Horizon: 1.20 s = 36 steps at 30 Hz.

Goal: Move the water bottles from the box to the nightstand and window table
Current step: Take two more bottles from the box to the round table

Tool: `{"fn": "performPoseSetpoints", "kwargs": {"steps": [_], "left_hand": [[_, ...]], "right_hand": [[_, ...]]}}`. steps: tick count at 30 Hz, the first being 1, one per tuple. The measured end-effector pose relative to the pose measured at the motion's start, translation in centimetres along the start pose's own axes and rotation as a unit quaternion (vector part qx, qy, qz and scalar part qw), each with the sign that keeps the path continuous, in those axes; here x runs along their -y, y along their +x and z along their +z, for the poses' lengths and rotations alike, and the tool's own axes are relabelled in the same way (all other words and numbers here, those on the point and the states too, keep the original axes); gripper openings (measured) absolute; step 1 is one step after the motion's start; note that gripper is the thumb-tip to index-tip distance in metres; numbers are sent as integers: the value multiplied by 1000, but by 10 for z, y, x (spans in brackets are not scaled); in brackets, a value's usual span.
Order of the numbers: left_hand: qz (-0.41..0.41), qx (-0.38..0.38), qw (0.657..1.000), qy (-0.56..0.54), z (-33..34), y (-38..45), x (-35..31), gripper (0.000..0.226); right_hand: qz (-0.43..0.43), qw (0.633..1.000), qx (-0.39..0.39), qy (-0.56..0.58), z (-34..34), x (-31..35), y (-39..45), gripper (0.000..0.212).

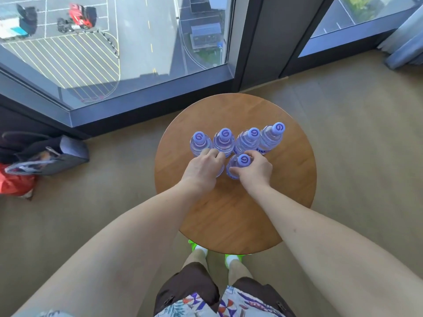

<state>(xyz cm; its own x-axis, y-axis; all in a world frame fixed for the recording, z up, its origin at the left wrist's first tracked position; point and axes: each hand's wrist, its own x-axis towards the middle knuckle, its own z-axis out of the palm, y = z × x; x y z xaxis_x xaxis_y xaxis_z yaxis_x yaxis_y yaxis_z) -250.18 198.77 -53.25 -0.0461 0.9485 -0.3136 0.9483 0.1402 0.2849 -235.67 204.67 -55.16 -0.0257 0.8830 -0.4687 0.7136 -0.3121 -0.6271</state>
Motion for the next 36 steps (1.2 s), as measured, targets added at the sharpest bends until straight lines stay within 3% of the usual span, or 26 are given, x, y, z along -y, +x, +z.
{"fn": "performPoseSetpoints", "kwargs": {"steps": [11, 18, 21, 27, 32, 36], "left_hand": [[3, -28, 1000, -2, 3, 9, 1, 40], [-2, -11, 998, -56, -2, 11, -3, 36], [-9, -5, 997, -74, -11, 8, -4, 32], [-61, -37, 994, -88, -49, -8, -16, 33], [-151, -134, 974, -102, -88, -32, -29, 42], [-225, -161, 957, -88, -109, -69, -41, 50]], "right_hand": [[-36, 999, -21, -13, 9, 1, 4, 53], [-34, 999, 9, -39, 1, 5, -2, 76], [-48, 997, 14, -63, -8, 12, -10, 73], [-103, 993, 9, -66, -47, 35, -21, 54], [-189, 977, 42, -91, -78, 62, -26, 55], [-266, 955, 76, -108, -90, 84, -45, 58]]}}
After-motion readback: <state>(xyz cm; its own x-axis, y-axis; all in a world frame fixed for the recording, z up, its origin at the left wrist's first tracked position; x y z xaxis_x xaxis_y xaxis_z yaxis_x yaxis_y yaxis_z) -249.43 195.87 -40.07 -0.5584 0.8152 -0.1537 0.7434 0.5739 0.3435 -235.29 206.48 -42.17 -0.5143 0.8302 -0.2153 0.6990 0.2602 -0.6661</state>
